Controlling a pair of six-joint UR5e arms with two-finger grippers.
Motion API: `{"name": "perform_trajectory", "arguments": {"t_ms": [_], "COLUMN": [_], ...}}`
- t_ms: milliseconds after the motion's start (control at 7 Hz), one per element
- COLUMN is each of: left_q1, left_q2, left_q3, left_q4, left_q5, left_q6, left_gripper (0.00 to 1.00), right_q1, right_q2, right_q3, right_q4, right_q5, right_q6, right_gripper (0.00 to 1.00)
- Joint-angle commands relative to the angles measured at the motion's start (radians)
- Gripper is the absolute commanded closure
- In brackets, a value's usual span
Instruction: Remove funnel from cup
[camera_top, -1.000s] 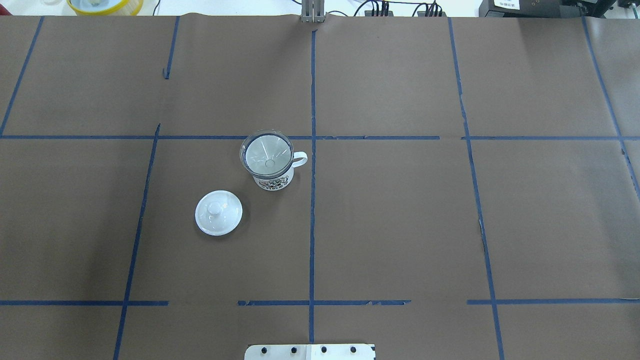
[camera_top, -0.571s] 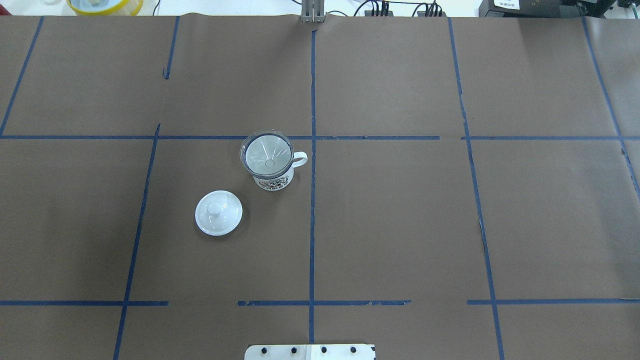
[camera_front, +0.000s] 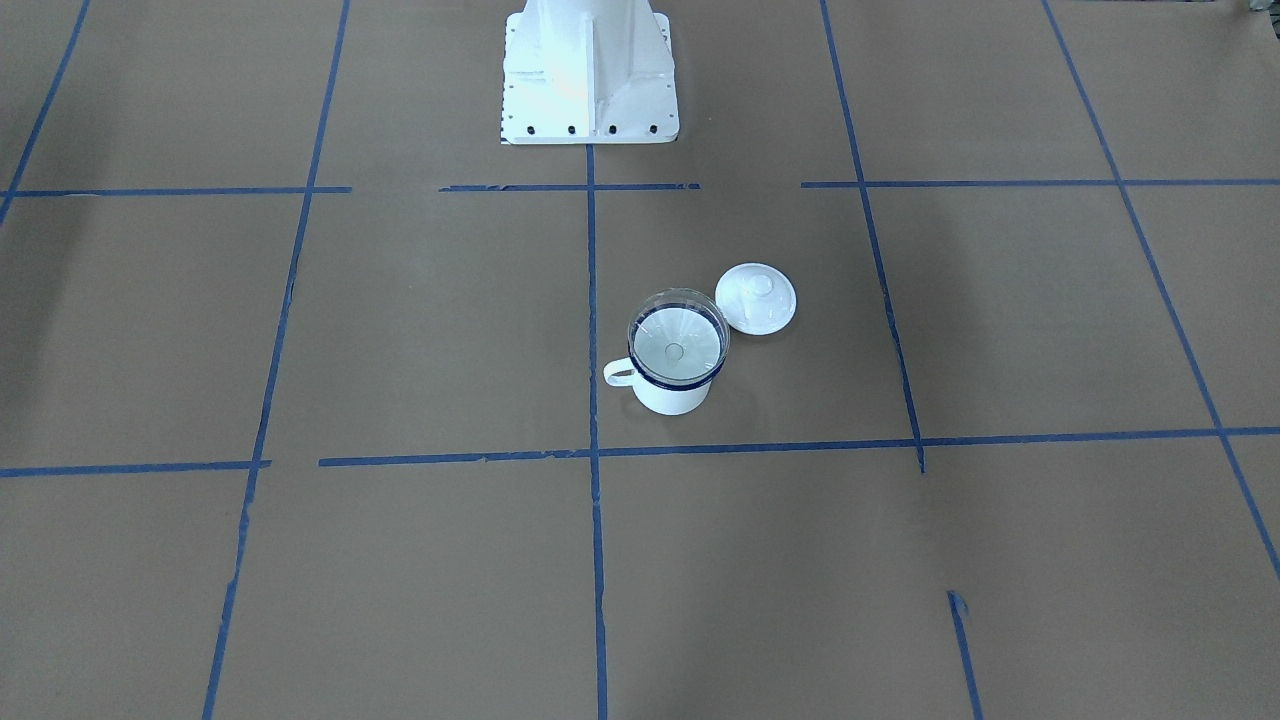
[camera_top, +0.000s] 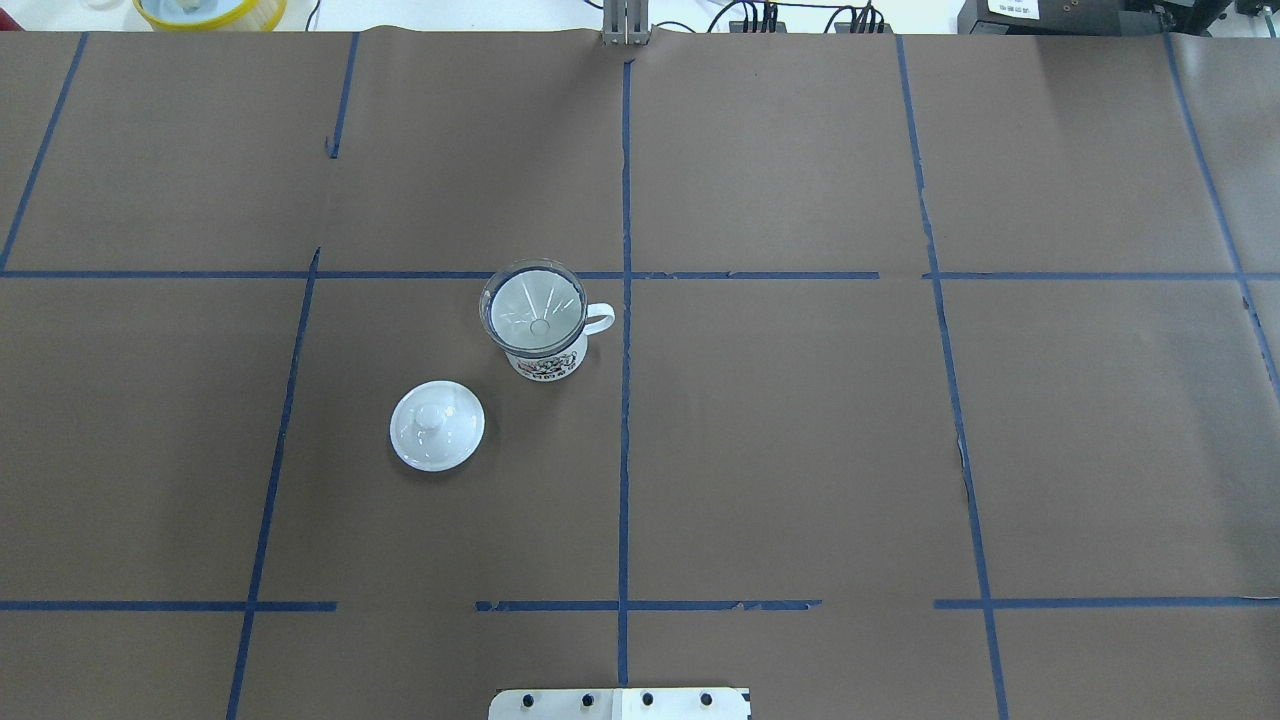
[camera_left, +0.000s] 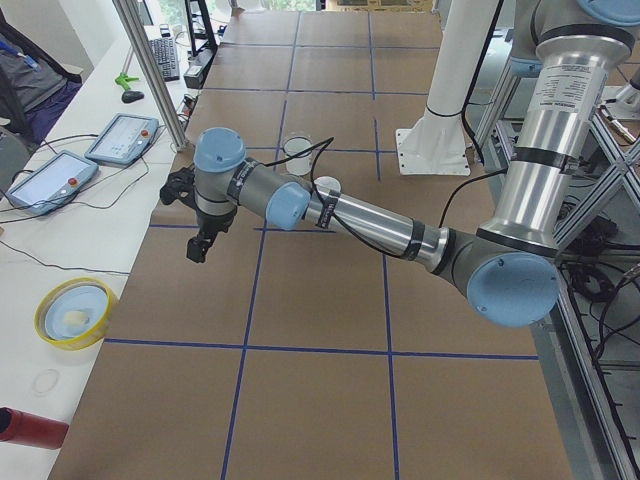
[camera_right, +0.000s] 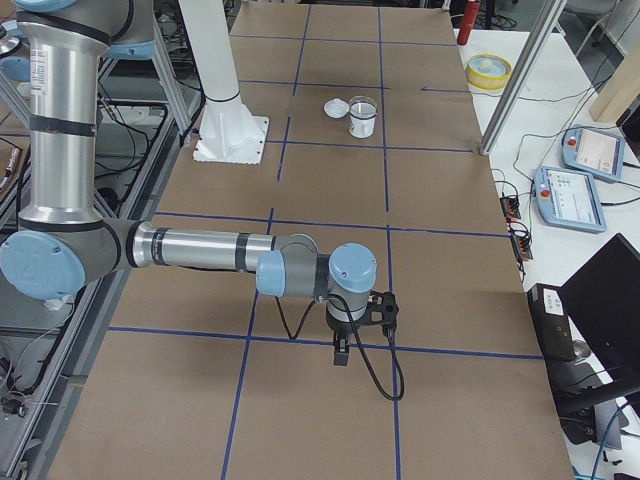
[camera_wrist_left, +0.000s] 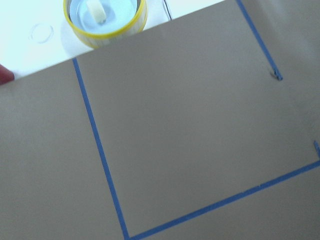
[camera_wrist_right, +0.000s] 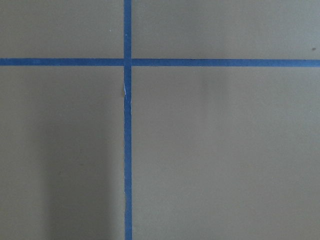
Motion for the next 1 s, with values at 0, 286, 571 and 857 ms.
{"name": "perform_trajectory", "arguments": {"t_ms": [0,286,571,857], "left_q1": [0.24,0.467,0.644,0.754], "left_q2": [-0.147,-0.312,-0.547,-0.653], "left_q3": [-0.046,-0.022,0.062,0.226], "left_q4": [0.003,0.057,0.294,0.299], "left_q5": [0.068,0.17,0.28,0.362], "left_q6": [-0.459,-0.788,-1.011,-1.118], "left_gripper": [0.0,0.0,0.0,0.0], "right_q1": [0.0,0.0,0.0,0.0], "right_q2": [0.0,0.0,0.0,0.0], "right_q3": [0.0,0.0,0.0,0.0], "right_q4": [0.0,0.0,0.0,0.0], "right_q5": [0.0,0.0,0.0,0.0], "right_q6": [0.0,0.0,0.0,0.0], "right_gripper": [0.0,0.0,0.0,0.0]}}
